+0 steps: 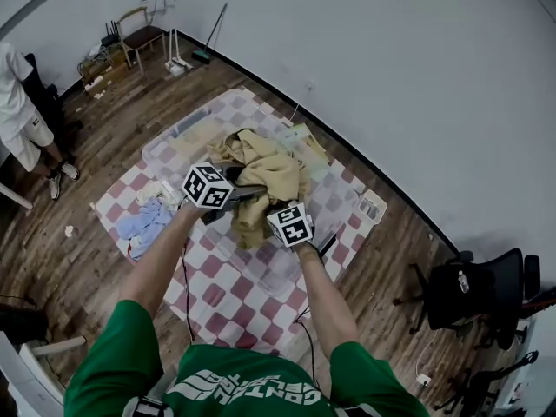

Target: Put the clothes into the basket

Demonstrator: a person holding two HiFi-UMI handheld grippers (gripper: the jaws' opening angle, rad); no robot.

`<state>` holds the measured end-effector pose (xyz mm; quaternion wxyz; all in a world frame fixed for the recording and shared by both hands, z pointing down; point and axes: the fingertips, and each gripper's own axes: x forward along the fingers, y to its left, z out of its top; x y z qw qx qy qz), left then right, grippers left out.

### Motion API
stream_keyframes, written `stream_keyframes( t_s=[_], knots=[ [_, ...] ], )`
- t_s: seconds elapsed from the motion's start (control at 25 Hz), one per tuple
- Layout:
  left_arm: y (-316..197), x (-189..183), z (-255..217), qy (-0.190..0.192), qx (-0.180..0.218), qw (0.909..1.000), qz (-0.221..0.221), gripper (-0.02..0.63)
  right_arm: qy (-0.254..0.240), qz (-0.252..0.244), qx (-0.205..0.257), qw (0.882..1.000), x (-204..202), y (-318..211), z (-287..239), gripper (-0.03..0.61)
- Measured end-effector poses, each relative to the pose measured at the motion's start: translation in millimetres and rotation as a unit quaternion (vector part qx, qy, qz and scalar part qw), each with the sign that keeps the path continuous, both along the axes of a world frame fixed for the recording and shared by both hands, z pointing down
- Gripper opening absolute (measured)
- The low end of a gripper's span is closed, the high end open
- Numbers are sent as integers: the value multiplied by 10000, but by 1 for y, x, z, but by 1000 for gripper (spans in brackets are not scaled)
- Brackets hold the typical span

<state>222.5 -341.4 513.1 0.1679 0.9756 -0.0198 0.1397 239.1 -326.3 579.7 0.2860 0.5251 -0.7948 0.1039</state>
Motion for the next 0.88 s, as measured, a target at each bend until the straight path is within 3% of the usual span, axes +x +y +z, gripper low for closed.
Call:
stream_keyframes(
  t_s=[0.24, 0.52, 0.76, 0.88],
  knots=[
    [-22, 5, 56, -652, -308, 9974, 50, 272, -113, 72, -836, 9964, 0, -17, 61, 215],
    [-33, 18, 123, -1499, -653, 9862, 256, 256, -66, 272, -1935, 9807, 4, -23, 130, 215],
    [-41, 23, 165, -1944, -930, 9761, 288, 255, 116, 279, -2440, 9693, 7, -26, 167, 210],
    [-43, 22, 183, -2218, -879, 9710, 178, 255, 278, 265, -2685, 9625, 13, -24, 187, 211]
  ],
)
